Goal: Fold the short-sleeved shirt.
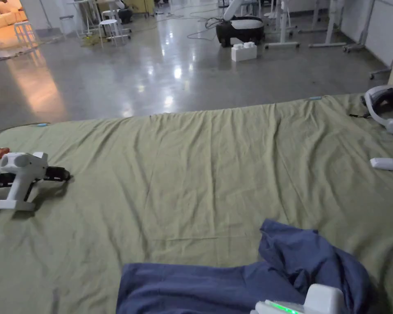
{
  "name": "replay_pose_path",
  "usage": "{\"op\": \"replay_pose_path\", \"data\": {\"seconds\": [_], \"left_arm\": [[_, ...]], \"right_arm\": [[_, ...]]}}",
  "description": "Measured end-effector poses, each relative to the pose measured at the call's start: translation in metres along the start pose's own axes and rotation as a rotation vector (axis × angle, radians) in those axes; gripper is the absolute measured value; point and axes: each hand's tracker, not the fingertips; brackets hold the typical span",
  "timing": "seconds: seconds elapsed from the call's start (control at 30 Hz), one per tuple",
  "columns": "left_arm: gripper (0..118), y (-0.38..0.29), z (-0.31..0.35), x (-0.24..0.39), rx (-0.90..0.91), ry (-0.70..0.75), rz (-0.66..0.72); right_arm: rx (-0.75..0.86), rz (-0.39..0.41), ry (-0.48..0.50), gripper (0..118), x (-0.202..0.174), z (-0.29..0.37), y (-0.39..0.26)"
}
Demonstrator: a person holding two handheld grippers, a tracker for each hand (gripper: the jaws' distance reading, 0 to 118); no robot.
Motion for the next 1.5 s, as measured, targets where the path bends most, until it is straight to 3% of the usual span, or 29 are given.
{"op": "replay_pose_path", "data": {"seconds": [0.1,0.17,0.2,0.23,0.27,0.37,0.43,0.6,0.8,0.9,0.93,0.97,1.0,1.03,1.07,1.3,1.5], "left_arm": [[12,-0.017,-0.003,0.019,-0.019,0.011,-0.065],[23,-0.019,0.004,0.015,-0.01,0.02,-0.076],[45,-0.016,0.011,0.007,-0.012,-0.017,-0.068],[85,-0.015,0.018,0.002,-0.004,-0.05,-0.032],[95,-0.014,0.032,-0.001,0.026,-0.053,-0.001],[94,-0.012,0.1,-0.002,0.2,0.006,0.0],[94,-0.013,0.155,0.005,0.304,0.093,-0.04],[94,-0.052,0.3,0.052,0.618,0.446,-0.183],[94,-0.119,0.391,0.108,0.781,0.819,-0.3],[91,-0.142,0.406,0.122,0.8,0.899,-0.272],[83,-0.148,0.41,0.124,0.791,0.917,-0.238],[70,-0.15,0.412,0.126,0.776,0.934,-0.222],[47,-0.154,0.413,0.127,0.769,0.945,-0.208],[6,-0.157,0.414,0.128,0.768,0.955,-0.193],[2,-0.16,0.414,0.129,0.771,0.965,-0.179],[1,-0.166,0.421,0.129,0.832,0.973,-0.121],[1,-0.161,0.423,0.118,0.818,0.922,-0.112]], "right_arm": [[-0.018,-0.008,0.008,3,-0.001,-0.004,-0.005],[-0.022,-0.015,0.031,3,-0.006,-0.006,-0.005],[-0.02,-0.016,0.047,3,-0.009,-0.007,-0.004],[-0.015,-0.014,0.06,3,-0.012,-0.009,-0.003],[-0.009,-0.012,0.073,3,-0.016,-0.01,0.0],[0.039,0.02,0.131,3,-0.033,-0.016,0.012],[0.068,0.092,0.153,3,-0.048,-0.02,0.022],[0.146,0.254,0.228,3,-0.087,-0.015,0.047],[0.231,0.3,0.289,3,-0.11,-0.001,0.064],[0.252,0.294,0.3,3,-0.115,0.005,0.068],[0.258,0.296,0.301,3,-0.115,0.006,0.069],[0.262,0.3,0.3,3,-0.116,0.007,0.069],[0.268,0.308,0.295,3,-0.117,0.008,0.069],[0.27,0.314,0.292,3,-0.118,0.009,0.069],[0.272,0.32,0.29,3,-0.119,0.01,0.069],[0.295,0.408,0.249,3,-0.127,0.015,0.066],[0.293,0.406,0.275,3,-0.127,0.013,0.066]]}}
